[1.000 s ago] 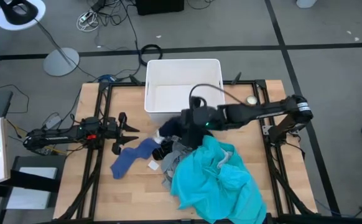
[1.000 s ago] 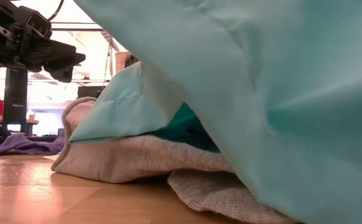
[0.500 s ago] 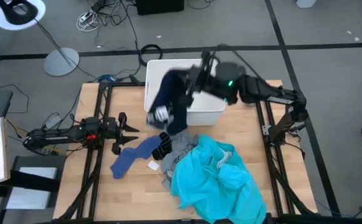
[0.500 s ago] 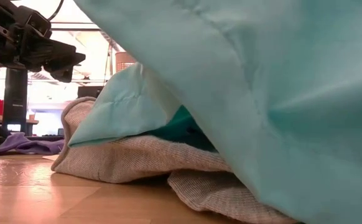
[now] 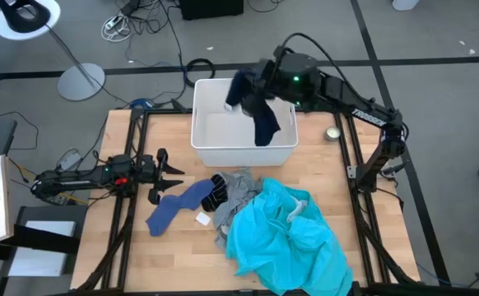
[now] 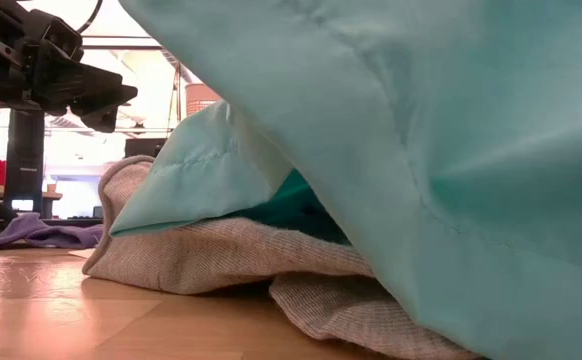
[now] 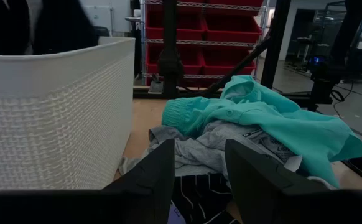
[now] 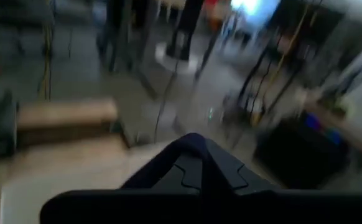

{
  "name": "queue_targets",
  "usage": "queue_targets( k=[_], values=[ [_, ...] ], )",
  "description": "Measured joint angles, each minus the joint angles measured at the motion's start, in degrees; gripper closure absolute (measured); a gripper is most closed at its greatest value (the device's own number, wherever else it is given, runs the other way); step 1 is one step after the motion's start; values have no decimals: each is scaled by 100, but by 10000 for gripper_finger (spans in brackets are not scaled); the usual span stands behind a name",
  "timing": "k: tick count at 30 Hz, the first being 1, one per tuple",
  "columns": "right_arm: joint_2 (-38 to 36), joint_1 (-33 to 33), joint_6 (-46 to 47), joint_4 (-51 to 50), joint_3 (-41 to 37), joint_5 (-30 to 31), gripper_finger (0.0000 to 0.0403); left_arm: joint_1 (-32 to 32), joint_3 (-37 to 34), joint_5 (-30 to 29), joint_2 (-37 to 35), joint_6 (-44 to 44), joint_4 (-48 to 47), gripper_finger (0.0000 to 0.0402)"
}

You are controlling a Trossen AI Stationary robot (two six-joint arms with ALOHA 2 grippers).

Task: Sort clothes
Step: Put the black underwear into the white bin

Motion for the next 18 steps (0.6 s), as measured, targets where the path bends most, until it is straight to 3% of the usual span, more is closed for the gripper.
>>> queue_targets(
  k=[3, 8, 13, 18],
  values=[
    [-2, -200, 576, -911, -109, -331, 397, 2, 0, 0, 0, -1, 0, 254],
    [-2, -473, 968, -1373, -814, -1360, 385, 2, 0, 0, 0, -1, 0, 254],
    [4, -679, 1253, -1508, -1401, -1414, 353, 1, 0, 0, 0, -1, 0, 254],
    [4, -776, 1379, -1555, -1442, -1448, 313, 2, 0, 0, 0, 0, 0, 254]
  ],
)
